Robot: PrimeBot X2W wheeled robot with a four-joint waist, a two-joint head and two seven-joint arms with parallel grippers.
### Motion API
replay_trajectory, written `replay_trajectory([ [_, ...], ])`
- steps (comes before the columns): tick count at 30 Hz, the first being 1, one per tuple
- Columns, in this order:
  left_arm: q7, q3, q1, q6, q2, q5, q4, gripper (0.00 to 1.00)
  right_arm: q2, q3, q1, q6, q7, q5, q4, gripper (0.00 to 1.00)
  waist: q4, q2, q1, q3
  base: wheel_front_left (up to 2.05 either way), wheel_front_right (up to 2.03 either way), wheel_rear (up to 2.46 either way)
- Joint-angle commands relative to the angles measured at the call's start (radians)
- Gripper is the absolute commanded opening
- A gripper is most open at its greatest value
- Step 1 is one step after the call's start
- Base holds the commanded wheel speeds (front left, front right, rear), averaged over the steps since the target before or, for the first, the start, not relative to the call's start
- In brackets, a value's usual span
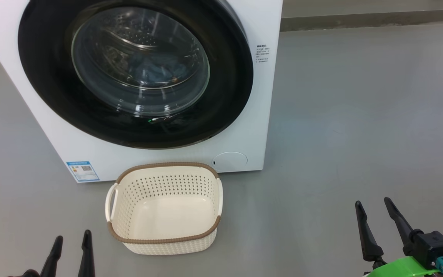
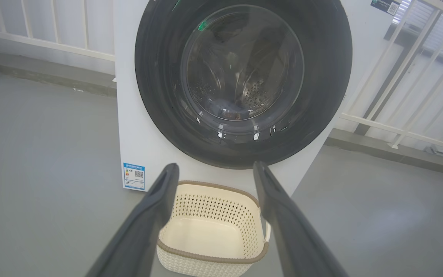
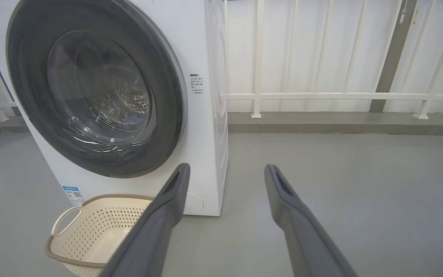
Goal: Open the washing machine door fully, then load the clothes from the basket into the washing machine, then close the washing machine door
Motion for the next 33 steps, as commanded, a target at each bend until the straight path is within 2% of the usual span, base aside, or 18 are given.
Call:
replay_trajectory([
  [1,-0.006,0.04,-0.015,-0.003,0.01,0.012,-0.018,1.0,-0.004,0.033,-0.038,0.0,-0.002,0.0,-0.02,1.0,0.005,0.0,0.0,-0.001,0.0,0.0,0.0],
  [21,-0.006,0.069,-0.012,-0.003,0.004,0.029,-0.01,1.0,-0.001,0.021,-0.039,0.0,-0.002,0.018,-0.018,1.0,0.026,0.0,0.0,-0.003,0.0,0.0,0.0],
  [22,0.0,0.031,0.0,0.0,-0.009,0.018,0.008,0.0,0.004,-0.007,0.0,0.0,0.0,0.01,0.004,0.0,0.026,0.0,0.0,-0.003,0.0,0.0,0.0],
  [30,0.01,0.019,-0.002,0.0,-0.046,-0.012,0.075,0.0,0.017,-0.012,0.017,0.0,0.015,0.043,0.077,0.0,0.025,0.0,0.0002,-0.003,0.0,0.0,0.0],
  [33,0.018,0.022,-0.006,0.0,-0.046,-0.041,0.075,0.0,0.017,-0.012,0.014,0.0,0.024,0.079,0.077,0.0,0.022,0.0,0.002,-0.003,0.0,0.0,0.0],
])
